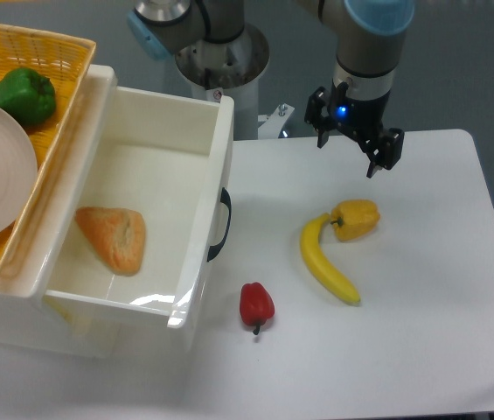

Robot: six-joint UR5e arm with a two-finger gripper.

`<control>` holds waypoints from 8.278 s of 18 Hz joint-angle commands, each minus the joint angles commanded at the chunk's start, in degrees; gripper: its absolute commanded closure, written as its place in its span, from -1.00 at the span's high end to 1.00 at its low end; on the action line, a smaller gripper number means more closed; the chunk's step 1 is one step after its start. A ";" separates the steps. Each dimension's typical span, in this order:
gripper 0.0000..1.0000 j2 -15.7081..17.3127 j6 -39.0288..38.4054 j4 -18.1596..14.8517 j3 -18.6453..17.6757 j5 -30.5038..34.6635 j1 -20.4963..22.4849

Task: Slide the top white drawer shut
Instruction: 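Move the gripper down toward the front face of the open white drawer, then lower the gripper and bring it against the drawer front beside the handle, then push the drawer front with the gripper, sliding the drawer into the cabinet, then hold the gripper against the closed drawer front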

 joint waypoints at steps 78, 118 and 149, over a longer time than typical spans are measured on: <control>1.00 -17.14 -33.14 6.94 -2.64 -13.62 -10.19; 1.00 -15.47 -32.96 6.59 -2.73 -14.77 -19.59; 1.00 -13.71 -33.31 7.12 -2.64 -14.94 -25.22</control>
